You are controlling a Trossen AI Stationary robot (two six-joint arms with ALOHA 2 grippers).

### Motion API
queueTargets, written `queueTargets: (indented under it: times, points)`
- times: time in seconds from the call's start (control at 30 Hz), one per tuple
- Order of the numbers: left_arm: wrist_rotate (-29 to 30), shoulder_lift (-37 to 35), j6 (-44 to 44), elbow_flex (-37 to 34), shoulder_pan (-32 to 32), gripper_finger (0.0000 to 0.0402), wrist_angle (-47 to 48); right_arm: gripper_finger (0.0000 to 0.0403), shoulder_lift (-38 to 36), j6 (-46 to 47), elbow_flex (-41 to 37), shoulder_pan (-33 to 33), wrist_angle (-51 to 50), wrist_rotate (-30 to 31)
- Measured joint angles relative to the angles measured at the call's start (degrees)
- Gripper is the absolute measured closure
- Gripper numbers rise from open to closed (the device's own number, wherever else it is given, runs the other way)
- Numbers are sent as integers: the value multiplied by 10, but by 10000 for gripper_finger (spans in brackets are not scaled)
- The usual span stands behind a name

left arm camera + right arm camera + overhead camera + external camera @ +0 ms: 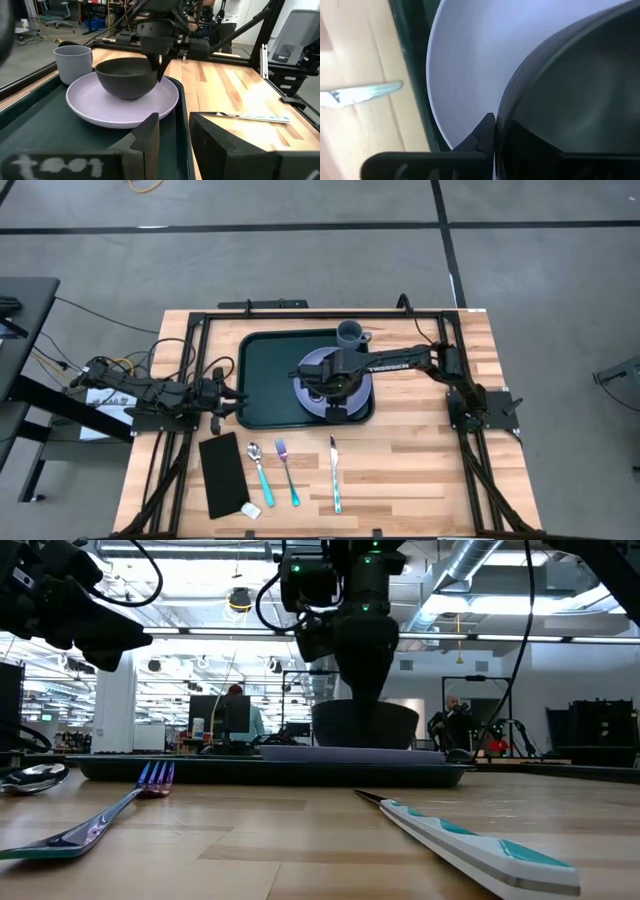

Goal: Set up tray
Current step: Put the black bowl on the purple plate, then put the black napkin on the black serving tray to the left of the purple plate

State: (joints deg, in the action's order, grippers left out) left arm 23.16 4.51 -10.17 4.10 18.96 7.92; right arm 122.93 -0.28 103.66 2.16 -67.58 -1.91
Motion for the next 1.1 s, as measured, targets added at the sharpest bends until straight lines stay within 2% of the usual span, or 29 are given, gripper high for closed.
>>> queueTargets:
  times: [0.23, 0.57, 0.73, 0.87, 1.0, 1.1]
  points:
    - [0, 0, 0, 0, 0, 306, -1, 333, -8, 3, -1, 0, 3, 7]
    - [0, 0, -5, -2, 0, 306, -19, 225, -30, 50, 39, 0, -13, 7]
    - [-39, 4, -4, -2, 0, 306, -17, 190, -70, 74, 38, -12, -10, 5]
    - [-65, 25, -32, 32, 1, 306, 82, 176, -107, 105, 38, -26, 1, 12]
    - [-78, 64, -92, 104, 0, 306, 204, 173, -145, 123, 37, -43, 22, 67]
    - [-88, 108, -133, 154, 0, 306, 260, 173, -180, 141, -2, -50, 58, 93]
